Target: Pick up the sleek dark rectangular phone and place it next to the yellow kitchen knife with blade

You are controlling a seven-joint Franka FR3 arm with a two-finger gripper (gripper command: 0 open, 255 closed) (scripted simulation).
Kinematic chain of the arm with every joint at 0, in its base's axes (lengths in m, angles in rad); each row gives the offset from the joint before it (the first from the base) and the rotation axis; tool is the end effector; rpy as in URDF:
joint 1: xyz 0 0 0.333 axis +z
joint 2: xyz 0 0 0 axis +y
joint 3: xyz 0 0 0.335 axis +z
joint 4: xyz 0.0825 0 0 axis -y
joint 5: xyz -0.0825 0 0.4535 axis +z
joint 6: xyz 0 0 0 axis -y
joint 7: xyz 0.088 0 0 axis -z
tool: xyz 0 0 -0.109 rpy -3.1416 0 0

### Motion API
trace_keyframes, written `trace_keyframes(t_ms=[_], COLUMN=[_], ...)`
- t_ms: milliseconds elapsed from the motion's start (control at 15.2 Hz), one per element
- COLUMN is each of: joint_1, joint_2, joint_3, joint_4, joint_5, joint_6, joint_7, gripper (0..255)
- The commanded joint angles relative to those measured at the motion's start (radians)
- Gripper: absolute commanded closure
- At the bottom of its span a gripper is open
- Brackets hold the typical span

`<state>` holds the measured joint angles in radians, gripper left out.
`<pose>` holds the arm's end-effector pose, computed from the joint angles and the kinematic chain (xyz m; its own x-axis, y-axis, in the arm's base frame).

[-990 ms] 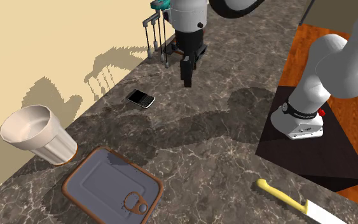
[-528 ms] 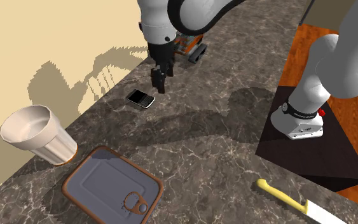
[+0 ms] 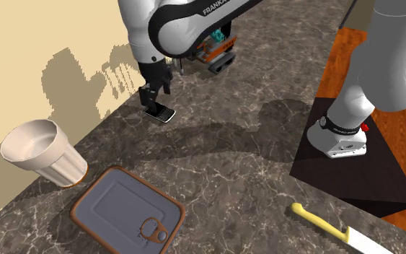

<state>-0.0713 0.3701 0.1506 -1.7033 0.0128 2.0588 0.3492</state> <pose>0.7199 0.0491 0.3618 0.9592 -0.2808 -0.0329 -0.2823 -0.9576 -0.0577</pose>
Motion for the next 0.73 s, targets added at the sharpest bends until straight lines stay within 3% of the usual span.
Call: trace_keyframes(t_ms=[0, 660], joint_1=[0.003, 0.008], joint_2=[0.069, 0.11], joint_3=[-0.008, -0.01], joint_4=[0.081, 0.038], joint_5=[-0.009, -0.014], joint_6=[-0.006, 0.078], joint_7=[0.015, 0.018], gripper=[0, 0])
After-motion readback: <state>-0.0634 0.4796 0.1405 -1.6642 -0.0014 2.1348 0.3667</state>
